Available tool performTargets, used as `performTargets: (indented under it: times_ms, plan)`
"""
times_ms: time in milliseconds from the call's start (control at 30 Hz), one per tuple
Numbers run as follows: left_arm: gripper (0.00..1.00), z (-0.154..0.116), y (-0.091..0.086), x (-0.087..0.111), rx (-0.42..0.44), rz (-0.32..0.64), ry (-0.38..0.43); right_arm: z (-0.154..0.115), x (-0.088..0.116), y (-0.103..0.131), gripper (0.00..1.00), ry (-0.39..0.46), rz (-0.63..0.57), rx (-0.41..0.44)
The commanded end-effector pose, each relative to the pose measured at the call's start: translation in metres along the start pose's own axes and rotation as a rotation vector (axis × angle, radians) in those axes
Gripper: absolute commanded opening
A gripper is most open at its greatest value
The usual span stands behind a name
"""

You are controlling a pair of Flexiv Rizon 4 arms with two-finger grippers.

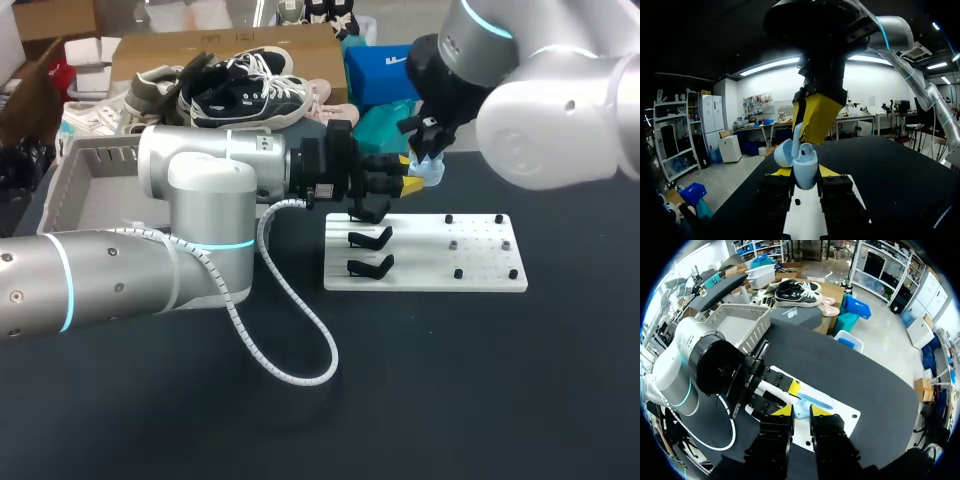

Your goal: Pick up each earbud case from the left stands, insert the matching earbuds, close the lid, and place the case in the box.

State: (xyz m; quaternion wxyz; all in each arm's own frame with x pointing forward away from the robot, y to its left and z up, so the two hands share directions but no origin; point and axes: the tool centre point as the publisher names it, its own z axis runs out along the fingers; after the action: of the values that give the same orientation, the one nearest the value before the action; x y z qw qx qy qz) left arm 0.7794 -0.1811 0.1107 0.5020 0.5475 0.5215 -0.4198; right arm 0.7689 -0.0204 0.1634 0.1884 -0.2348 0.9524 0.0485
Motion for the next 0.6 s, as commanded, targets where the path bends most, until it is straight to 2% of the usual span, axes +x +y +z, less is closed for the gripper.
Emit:
performTargets:
  times_ms: [33, 600]
  plan:
    - [0.00, 0.000, 0.000, 0.000, -0.001, 0.001, -0.002, -0.001, 0.002, -0.001, 0.00, -0.001, -0.004, -0.005]
    - [0.00, 0.000, 0.000, 0.000, -0.001, 0.001, -0.002, -0.007, 0.015, 0.003, 0.00, -0.024, -0.105, -0.002]
